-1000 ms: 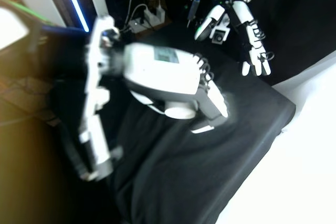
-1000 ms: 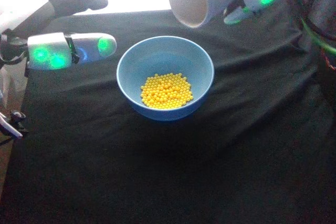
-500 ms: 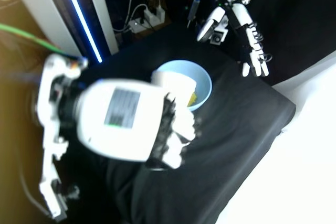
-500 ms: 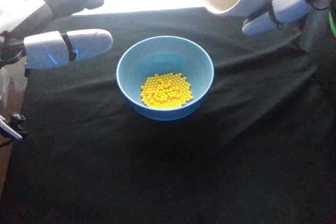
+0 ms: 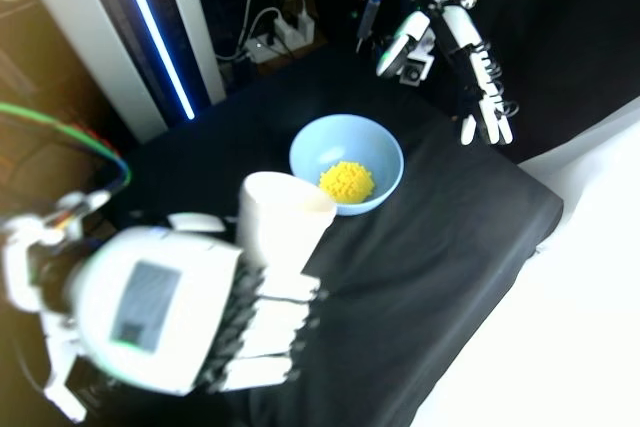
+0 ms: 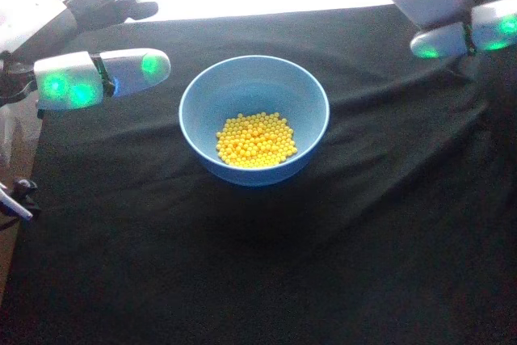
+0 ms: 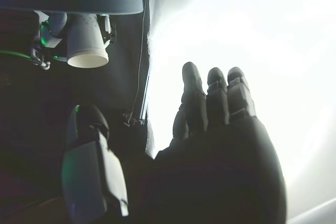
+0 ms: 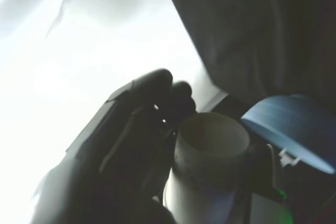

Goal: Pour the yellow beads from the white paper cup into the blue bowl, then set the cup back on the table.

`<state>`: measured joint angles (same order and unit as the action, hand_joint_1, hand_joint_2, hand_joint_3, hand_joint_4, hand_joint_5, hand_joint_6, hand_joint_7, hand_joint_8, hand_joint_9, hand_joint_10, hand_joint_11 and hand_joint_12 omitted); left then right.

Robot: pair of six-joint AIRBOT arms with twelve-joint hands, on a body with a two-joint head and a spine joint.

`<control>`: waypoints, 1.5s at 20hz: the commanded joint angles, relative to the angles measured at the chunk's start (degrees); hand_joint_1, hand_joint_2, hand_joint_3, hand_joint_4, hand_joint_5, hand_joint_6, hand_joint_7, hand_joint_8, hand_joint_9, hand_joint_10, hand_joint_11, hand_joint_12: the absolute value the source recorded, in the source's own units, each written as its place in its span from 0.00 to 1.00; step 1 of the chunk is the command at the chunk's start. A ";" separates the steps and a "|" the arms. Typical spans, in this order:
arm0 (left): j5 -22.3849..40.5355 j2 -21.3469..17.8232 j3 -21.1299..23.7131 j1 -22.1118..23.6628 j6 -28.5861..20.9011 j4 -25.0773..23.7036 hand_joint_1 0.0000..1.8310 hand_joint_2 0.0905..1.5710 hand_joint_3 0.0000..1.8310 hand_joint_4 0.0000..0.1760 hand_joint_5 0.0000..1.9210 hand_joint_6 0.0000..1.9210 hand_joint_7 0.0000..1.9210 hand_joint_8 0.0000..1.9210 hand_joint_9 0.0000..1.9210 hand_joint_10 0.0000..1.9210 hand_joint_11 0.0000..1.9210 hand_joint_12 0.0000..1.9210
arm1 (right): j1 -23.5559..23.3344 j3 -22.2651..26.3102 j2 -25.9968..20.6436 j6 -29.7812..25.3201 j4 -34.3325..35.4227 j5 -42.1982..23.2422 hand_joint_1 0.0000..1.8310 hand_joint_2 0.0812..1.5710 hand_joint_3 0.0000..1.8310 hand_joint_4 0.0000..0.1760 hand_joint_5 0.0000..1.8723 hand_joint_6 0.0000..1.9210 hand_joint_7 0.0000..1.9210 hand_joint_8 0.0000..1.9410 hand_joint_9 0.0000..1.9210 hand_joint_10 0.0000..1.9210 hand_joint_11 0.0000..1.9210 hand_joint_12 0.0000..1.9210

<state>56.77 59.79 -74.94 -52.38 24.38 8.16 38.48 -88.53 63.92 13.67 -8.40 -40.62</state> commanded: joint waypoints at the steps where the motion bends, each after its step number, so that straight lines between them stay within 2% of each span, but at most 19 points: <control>1: 7.00 0.17 -0.10 0.48 -0.61 1.06 0.25 0.57 0.00 0.11 0.05 0.00 0.22 0.00 0.06 0.00 0.00 0.00 | 0.06 -0.21 -0.31 -0.28 3.51 -8.18 0.69 0.67 0.00 0.00 0.58 0.32 0.54 0.59 0.45 0.70 0.37 0.91; 3: 7.19 0.18 -0.03 0.14 -0.62 1.27 0.26 0.58 0.00 0.14 0.05 0.00 0.22 0.00 0.06 0.00 0.00 0.00 | 2.02 -0.21 -0.52 -0.28 6.51 -9.56 0.70 0.66 0.00 0.00 0.57 0.33 0.57 0.53 0.48 0.59 0.38 0.80; 4: 7.45 0.18 0.06 -0.19 -0.62 1.48 0.25 0.58 0.00 0.09 0.04 0.00 0.23 0.00 0.07 0.01 0.00 0.00 | 3.36 -0.21 -0.65 -0.28 8.59 -10.46 0.69 0.67 0.00 0.00 0.55 0.40 0.58 0.49 0.50 0.50 0.38 0.72; 5: 7.57 0.19 0.08 -0.30 -0.63 1.60 0.26 0.58 0.00 0.11 0.04 0.00 0.23 0.00 0.07 0.01 0.00 0.00 | 4.38 -0.21 -0.66 -0.28 10.12 -11.32 0.68 0.67 0.00 0.00 0.53 0.45 0.59 0.44 0.53 0.41 0.40 0.65; 7: 7.60 0.22 0.08 -0.34 -0.65 1.71 0.25 0.57 0.00 0.20 0.05 0.00 0.23 0.00 0.08 0.01 0.00 0.00 | 7.91 -0.18 -0.67 -0.28 15.10 -14.21 0.68 0.66 0.00 0.00 0.55 0.44 0.62 0.38 0.54 0.34 0.35 0.70; 9: 7.63 0.22 0.12 -0.34 -0.66 1.77 0.25 0.57 0.00 0.16 0.04 0.00 0.24 0.00 0.08 0.01 0.00 0.00 | 11.25 0.13 -0.63 -0.28 19.93 -16.96 0.68 0.66 0.00 0.00 0.54 0.47 0.61 0.37 0.55 0.31 0.38 0.65; 10: 7.65 0.27 0.14 -0.35 -0.67 1.80 0.25 0.57 0.00 0.14 0.04 0.00 0.24 0.00 0.09 0.01 0.00 0.00 | 12.61 0.20 -0.61 -0.28 22.10 -18.03 0.68 0.66 0.00 0.00 0.56 0.41 0.59 0.42 0.54 0.36 0.38 0.71; 12: 7.75 0.35 0.20 -0.41 -0.69 1.83 0.25 0.58 0.00 0.11 0.04 0.00 0.24 0.00 0.09 0.01 0.00 0.00 | 14.23 0.14 -0.35 -0.28 25.07 -19.12 0.68 0.66 0.00 0.00 0.56 0.39 0.58 0.47 0.51 0.45 0.38 0.76; 15: 8.34 0.35 0.32 -0.80 -0.87 2.22 0.24 0.58 0.00 0.09 0.04 0.00 0.24 0.00 0.10 0.01 0.00 0.00 | 15.84 -0.23 1.12 -0.29 28.48 -20.29 0.69 0.67 0.00 0.00 0.59 0.31 0.53 0.58 0.47 0.51 0.36 0.76; 16: 8.48 0.36 0.34 -0.93 -0.93 2.31 0.25 0.58 0.00 0.14 0.04 0.00 0.24 0.00 0.10 0.01 0.00 0.00 | 16.08 -0.33 1.53 -0.29 29.17 -20.70 0.69 0.67 0.00 0.00 0.60 0.32 0.54 0.55 0.48 0.49 0.37 0.72; 18: 8.80 0.39 0.41 -1.13 -0.98 2.48 0.26 0.58 0.00 0.13 0.05 0.00 0.25 0.01 0.11 0.01 0.00 0.00 | 16.40 -0.53 2.45 -0.31 30.21 -21.42 0.69 0.66 0.00 0.00 0.60 0.31 0.55 0.53 0.51 0.45 0.39 0.71; 20: 8.97 0.50 0.41 -1.17 -1.01 2.61 0.25 0.57 0.00 0.17 0.05 0.00 0.26 0.01 0.12 0.01 0.00 0.00 | 16.42 -1.27 3.40 -0.41 30.70 -21.81 0.68 0.66 0.00 0.00 0.56 0.42 0.58 0.45 0.54 0.36 0.40 0.63; 22: 9.17 0.61 0.41 -1.24 -1.13 2.66 0.26 0.57 0.00 0.23 0.05 0.00 0.25 0.00 0.10 0.00 0.00 0.00 | 16.42 -2.20 4.41 -1.56 31.01 -22.22 0.68 0.66 0.00 0.00 0.59 0.36 0.56 0.49 0.52 0.36 0.33 0.70; 23: 9.25 0.62 0.41 -1.35 -1.21 2.68 0.25 0.57 0.00 0.23 0.05 0.00 0.26 0.00 0.10 0.00 0.00 0.00 | 16.42 -2.74 4.95 -2.03 31.17 -22.30 0.69 0.66 0.00 0.00 0.60 0.30 0.55 0.54 0.49 0.45 0.33 0.77; 24: 9.29 0.63 0.41 -1.49 -1.27 2.74 0.25 0.58 0.00 0.18 0.05 0.00 0.26 0.01 0.10 0.00 0.00 0.00 | 16.42 -3.20 5.45 -2.16 31.42 -22.30 0.70 0.66 0.00 0.00 0.61 0.27 0.55 0.55 0.47 0.51 0.33 0.77; 25: 9.31 0.66 0.41 -1.58 -1.29 2.77 0.25 0.59 0.00 0.08 0.04 0.00 0.26 0.00 0.09 0.00 0.00 0.00 | 16.42 -3.52 5.80 -2.16 31.67 -22.29 0.70 0.66 0.00 0.00 0.59 0.30 0.57 0.53 0.48 0.50 0.36 0.72; 26: 9.36 0.68 0.41 -1.66 -1.29 2.80 0.25 0.59 0.00 0.11 0.04 0.00 0.25 0.00 0.08 0.00 0.00 0.00 | 16.42 -3.78 6.24 -2.16 32.09 -22.29 0.69 0.66 0.00 0.00 0.61 0.29 0.56 0.51 0.48 0.45 0.34 0.69; 28: 9.54 0.78 0.41 -1.81 -1.34 2.81 0.25 0.59 0.00 0.10 0.04 0.00 0.25 0.00 0.08 0.00 0.00 0.00 | 16.42 -4.46 7.25 -2.28 32.37 -22.30 0.70 0.66 0.00 0.00 0.64 0.22 0.54 0.55 0.48 0.47 0.35 0.72; 30: 9.58 0.85 0.37 -1.85 -1.34 2.81 0.25 0.59 0.00 0.12 0.04 0.00 0.27 0.01 0.10 0.01 0.00 0.00 | 16.43 -4.94 8.08 -2.48 32.35 -22.27 0.68 0.67 0.00 0.00 0.62 0.34 0.50 0.54 0.43 0.40 0.25 0.77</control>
<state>59.18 60.55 -74.46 -54.59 23.75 10.13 55.31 -93.41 72.77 11.81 22.98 -55.88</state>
